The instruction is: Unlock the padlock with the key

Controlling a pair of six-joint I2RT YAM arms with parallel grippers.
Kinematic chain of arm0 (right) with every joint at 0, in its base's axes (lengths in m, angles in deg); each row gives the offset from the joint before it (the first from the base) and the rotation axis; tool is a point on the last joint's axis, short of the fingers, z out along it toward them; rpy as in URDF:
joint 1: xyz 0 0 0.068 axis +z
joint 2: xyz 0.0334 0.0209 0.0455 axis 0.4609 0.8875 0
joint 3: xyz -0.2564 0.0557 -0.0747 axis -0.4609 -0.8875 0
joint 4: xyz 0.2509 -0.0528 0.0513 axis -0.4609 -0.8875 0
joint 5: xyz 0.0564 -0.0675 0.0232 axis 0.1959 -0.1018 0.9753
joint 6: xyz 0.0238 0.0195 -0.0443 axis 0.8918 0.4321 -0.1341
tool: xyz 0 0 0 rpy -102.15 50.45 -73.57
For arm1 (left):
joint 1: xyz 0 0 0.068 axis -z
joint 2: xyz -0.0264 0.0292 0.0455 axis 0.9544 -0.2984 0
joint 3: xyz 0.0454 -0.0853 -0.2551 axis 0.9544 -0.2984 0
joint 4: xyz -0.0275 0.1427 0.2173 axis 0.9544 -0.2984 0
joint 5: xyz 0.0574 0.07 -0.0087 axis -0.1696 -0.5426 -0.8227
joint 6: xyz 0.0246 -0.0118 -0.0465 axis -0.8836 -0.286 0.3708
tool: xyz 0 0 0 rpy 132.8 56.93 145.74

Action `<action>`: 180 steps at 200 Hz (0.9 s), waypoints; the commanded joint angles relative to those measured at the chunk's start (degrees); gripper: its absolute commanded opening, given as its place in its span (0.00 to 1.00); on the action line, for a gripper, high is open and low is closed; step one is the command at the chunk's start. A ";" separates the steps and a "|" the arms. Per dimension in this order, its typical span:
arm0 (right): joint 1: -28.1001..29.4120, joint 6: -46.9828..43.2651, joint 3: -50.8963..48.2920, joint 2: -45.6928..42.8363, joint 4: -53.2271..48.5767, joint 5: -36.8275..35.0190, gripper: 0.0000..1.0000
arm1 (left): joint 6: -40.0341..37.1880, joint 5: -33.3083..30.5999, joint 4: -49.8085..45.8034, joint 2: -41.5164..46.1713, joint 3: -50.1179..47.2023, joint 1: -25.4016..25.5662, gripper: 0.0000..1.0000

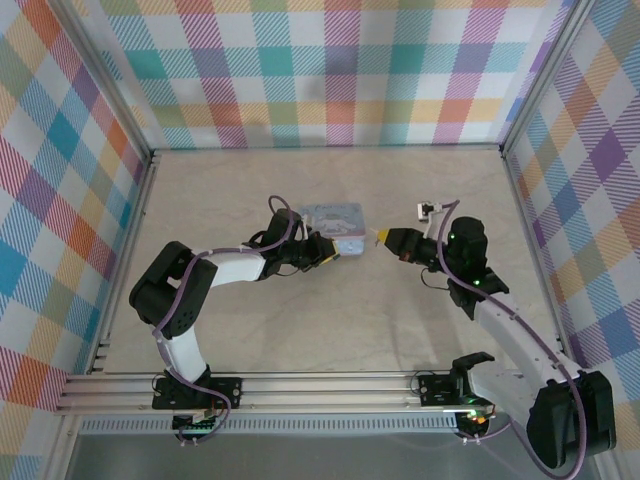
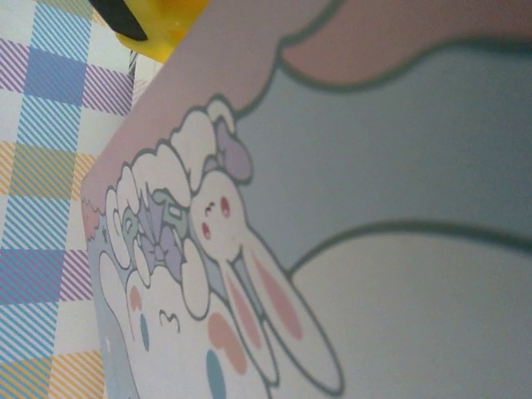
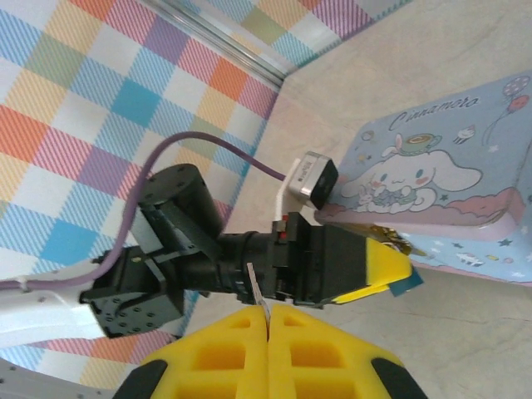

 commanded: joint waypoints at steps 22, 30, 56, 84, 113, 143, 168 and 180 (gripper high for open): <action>-0.43 9.66 -3.38 -2.39 8.40 1.21 0.00 | 1.82 0.18 4.52 -0.56 2.10 -0.43 0.10; -0.52 11.63 -4.44 -2.74 10.05 1.24 0.00 | 2.01 0.33 4.66 -0.62 2.11 -0.43 0.10; -0.49 19.34 -8.67 -3.98 15.91 0.13 0.00 | 2.18 0.50 4.79 -0.80 2.50 -0.46 0.10; -0.49 22.35 -12.18 -5.22 20.68 -0.05 0.00 | 2.20 0.99 4.83 -0.92 2.91 -0.46 0.10; -0.26 18.27 -13.31 -6.74 21.53 3.28 0.00 | 2.33 1.59 4.87 -1.02 3.16 -0.47 0.11; -0.26 16.77 -14.82 -7.60 21.68 3.95 0.01 | 2.37 1.69 4.81 -0.99 3.36 -0.52 0.11; -0.26 17.29 -14.41 -7.57 21.68 3.18 0.01 | 2.37 1.82 4.88 -1.01 3.34 -0.52 0.11; -0.26 17.09 -13.21 -7.52 21.24 3.13 0.01 | 2.37 1.76 4.79 -0.93 3.34 -0.52 0.11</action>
